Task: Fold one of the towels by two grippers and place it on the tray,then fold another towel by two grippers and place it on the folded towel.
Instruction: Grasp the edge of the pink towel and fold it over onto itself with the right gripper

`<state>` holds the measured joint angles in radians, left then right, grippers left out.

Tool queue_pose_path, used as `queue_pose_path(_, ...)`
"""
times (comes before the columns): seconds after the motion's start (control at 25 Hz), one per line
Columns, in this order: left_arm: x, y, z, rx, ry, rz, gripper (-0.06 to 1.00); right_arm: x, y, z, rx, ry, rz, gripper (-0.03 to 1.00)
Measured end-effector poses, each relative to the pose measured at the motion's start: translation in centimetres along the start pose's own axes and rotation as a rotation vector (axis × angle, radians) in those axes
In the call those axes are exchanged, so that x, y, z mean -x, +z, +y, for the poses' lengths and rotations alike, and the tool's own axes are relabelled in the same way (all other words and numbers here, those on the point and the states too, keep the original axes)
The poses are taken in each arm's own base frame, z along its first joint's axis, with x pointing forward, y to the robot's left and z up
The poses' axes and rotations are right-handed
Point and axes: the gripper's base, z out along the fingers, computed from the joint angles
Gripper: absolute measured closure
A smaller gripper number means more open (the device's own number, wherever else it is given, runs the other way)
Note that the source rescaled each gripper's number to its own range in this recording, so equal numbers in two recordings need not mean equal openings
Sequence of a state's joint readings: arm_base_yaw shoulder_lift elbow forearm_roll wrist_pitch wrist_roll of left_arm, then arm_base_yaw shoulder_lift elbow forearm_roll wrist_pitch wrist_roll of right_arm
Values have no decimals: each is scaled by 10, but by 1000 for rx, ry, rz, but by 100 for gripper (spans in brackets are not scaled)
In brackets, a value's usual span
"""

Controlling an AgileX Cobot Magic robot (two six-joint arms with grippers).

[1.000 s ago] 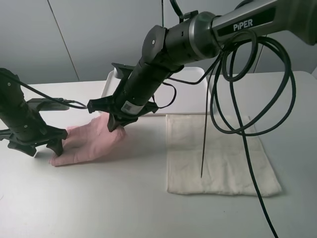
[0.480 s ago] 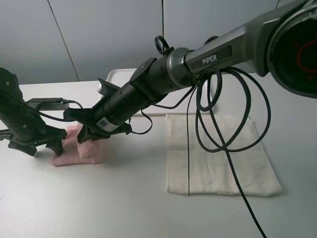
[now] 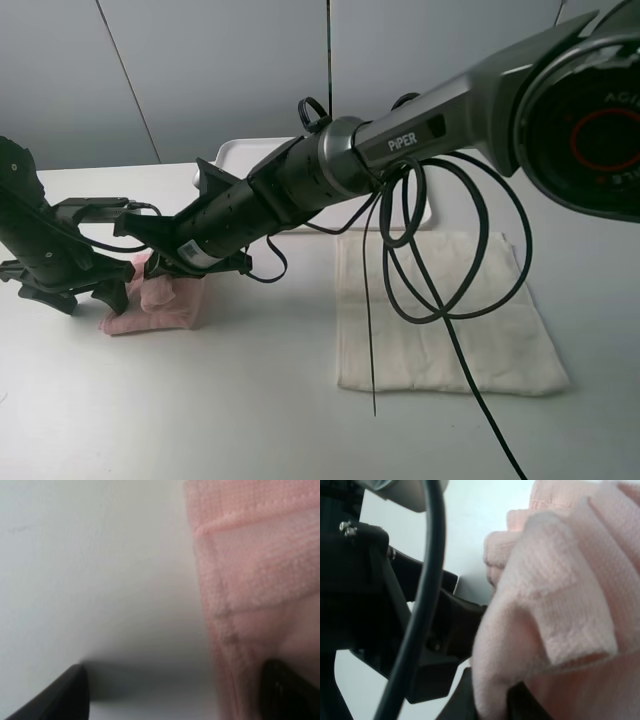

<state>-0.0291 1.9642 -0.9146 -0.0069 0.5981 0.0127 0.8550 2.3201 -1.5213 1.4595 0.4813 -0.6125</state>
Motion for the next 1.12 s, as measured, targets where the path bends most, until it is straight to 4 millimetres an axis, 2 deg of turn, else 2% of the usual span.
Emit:
queue_pose_path(0.24,-2,-1,7,-72,-18,20,5,0,0,0,-4,-2,-7,92)
queue_pose_path(0.48,2,-13,21,-194,-106,32,5,1,0,0,-7,-6,-10,92)
queue_pose_path(0.84,28,-73,36,-312,-149,-159,5,1,0,-1,-12,-11,-11,92)
queue_pose_path(1.12,34,-101,35,-332,-131,-219,5,-1,0,-1,-10,-21,5,92)
